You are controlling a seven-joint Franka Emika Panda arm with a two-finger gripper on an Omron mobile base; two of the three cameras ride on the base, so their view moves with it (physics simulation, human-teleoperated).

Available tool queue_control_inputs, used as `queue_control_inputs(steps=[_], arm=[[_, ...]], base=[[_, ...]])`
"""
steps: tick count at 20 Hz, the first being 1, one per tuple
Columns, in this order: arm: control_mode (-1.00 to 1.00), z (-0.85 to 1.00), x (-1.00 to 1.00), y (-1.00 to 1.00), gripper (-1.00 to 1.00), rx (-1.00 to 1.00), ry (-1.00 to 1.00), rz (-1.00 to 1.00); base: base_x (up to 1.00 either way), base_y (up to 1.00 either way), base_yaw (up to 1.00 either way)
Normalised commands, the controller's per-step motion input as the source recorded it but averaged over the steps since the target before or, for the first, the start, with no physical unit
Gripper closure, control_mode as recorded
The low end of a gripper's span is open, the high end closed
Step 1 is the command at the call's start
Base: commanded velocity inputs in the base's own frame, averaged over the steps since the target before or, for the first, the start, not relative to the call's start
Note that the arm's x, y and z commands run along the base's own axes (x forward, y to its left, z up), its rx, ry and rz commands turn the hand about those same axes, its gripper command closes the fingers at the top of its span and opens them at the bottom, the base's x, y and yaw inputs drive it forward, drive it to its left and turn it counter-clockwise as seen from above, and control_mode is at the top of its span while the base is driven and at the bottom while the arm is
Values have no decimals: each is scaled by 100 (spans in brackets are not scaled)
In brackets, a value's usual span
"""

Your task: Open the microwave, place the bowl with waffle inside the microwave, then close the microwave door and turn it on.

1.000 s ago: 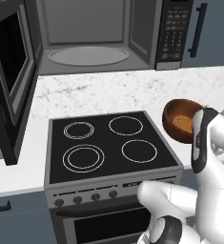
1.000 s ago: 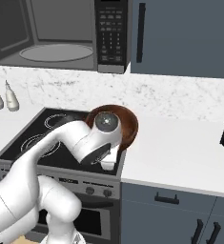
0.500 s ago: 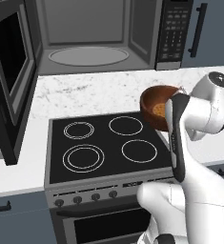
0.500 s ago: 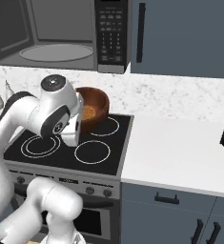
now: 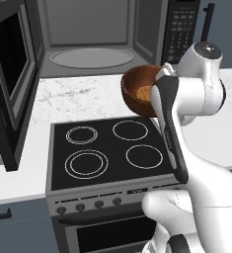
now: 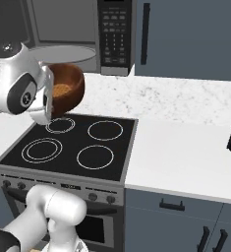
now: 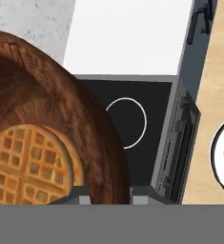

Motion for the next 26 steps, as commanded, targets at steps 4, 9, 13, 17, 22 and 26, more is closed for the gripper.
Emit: queue_control_inputs(steps=[4,9,13,17,22,26], arm=[[-100,64,0,75,100,-1,-9,7],[-100,64,0,64,100,0,-3,7],[-100,58,15,45,100,0,0,1],[-100,37,35,8,100,0,-4,0],[-100,9,53,0,100,0,-5,0],[-100,0,60,0,100,1,-5,0]], base=[[0,0,0],[0,0,0],[0,0,0],[0,0,0],[0,0,0],[0,0,0]])
